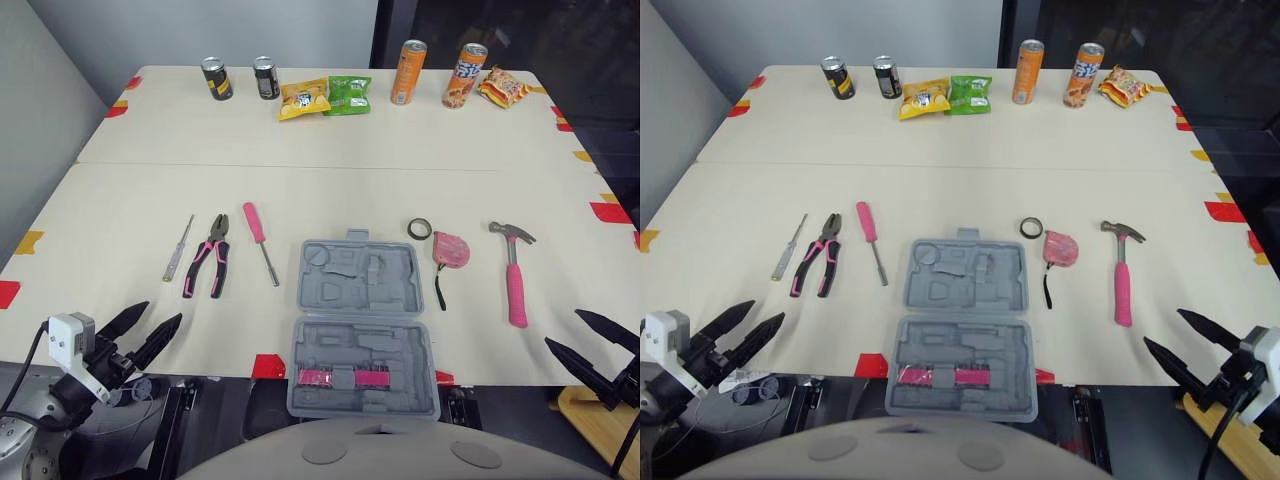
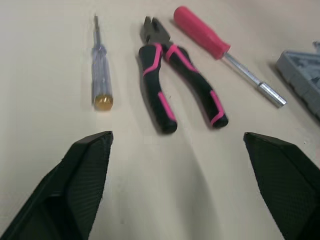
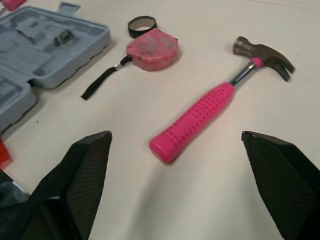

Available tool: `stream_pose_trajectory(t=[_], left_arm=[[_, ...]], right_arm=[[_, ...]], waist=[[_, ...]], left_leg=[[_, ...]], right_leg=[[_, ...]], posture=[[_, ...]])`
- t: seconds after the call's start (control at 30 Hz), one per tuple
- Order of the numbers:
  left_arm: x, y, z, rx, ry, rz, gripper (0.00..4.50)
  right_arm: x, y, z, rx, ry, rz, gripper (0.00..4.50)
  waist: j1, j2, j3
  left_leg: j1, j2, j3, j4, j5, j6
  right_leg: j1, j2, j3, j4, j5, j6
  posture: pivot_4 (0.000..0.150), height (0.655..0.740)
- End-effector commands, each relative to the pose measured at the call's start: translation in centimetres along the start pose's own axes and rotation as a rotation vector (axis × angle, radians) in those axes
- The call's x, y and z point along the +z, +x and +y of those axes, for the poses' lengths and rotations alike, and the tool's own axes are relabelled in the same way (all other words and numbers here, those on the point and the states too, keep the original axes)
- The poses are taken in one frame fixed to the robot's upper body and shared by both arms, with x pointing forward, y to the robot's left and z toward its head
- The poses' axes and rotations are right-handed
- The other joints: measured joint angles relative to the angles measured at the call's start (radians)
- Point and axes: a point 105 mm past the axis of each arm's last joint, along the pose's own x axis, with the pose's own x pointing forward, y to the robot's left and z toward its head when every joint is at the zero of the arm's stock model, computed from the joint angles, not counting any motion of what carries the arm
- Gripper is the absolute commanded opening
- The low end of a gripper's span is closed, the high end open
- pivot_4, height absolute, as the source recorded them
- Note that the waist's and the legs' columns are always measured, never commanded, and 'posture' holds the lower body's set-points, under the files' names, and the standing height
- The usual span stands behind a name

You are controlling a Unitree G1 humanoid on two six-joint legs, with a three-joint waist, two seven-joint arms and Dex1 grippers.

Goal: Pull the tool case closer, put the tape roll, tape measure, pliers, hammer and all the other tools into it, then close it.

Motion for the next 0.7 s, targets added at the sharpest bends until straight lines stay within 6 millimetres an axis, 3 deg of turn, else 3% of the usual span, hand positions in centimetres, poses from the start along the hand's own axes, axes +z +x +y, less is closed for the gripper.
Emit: stream_pose_trajectory(t=[0.03, 0.2, 0.33, 0.43, 0.5, 0.6, 0.7], left_arm=[[0.7, 0.4, 0.2, 0.000, 0.039, -0.017, 4.50], [3.7, 4.0, -2.1, -0.125, 0.073, -0.084, 4.50], [7.5, 4.4, -3.6, -0.233, 0.155, -0.137, 4.50], [9.7, 5.7, -6.4, -0.387, 0.213, -0.152, 4.50], [11.2, 6.6, -8.7, -0.500, 0.248, -0.170, 4.50], [12.0, 7.2, -10.6, -0.584, 0.260, -0.169, 4.50], [13.3, 7.6, -12.2, -0.656, 0.285, -0.260, 4.50]], right_arm=[[1.0, 0.0, -0.6, -0.033, -0.012, -0.043, 4.44], [4.3, 3.5, -0.5, 0.032, -0.036, -0.076, 4.44], [7.7, 7.4, 0.2, 0.126, -0.113, -0.056, 4.44], [10.5, 10.1, 1.4, 0.223, -0.232, -0.038, 4.44], [12.2, 12.4, 1.8, 0.259, -0.312, 0.055, 4.44], [13.1, 14.3, 1.9, 0.274, -0.463, 0.183, 4.44], [14.1, 16.4, 2.7, 0.378, -0.444, 0.306, 4.44]], waist=[[0.002, -0.001, 0.001], [0.013, 0.002, 0.003], [0.015, 0.001, 0.003], [0.015, 0.004, 0.002], [0.014, 0.006, 0.002], [0.017, 0.005, 0.002], [0.011, 0.005, 0.002]], left_leg=[[0.003, 0.000, 0.000, -0.002, 0.000, 0.000], [0.011, 0.000, 0.001, -0.008, 0.000, -0.002], [0.011, 0.001, 0.000, -0.007, 0.005, 0.002], [0.010, 0.002, 0.000, -0.007, 0.007, 0.004], [0.009, 0.002, 0.000, -0.006, 0.008, 0.004], [0.006, 0.002, 0.001, -0.004, 0.010, 0.004], [0.006, 0.002, 0.002, -0.004, 0.010, 0.003]], right_leg=[[0.002, 0.000, 0.000, 0.000, 0.000, 0.001], [0.007, 0.001, 0.000, 0.001, 0.000, 0.003], [0.006, 0.002, -0.001, 0.004, 0.000, 0.004], [0.005, 0.003, -0.001, 0.004, 0.000, 0.004], [0.003, 0.003, -0.001, 0.005, 0.000, 0.004], [0.000, 0.003, -0.001, 0.007, 0.000, 0.003], [-0.001, 0.003, 0.000, 0.008, -0.002, 0.001]], posture=[[0.150, 0.7400], [0.150, 0.7400], [0.150, 0.7400], [0.150, 0.7400], [0.150, 0.7400], [0.150, 0.7400], [0.150, 0.7400]])
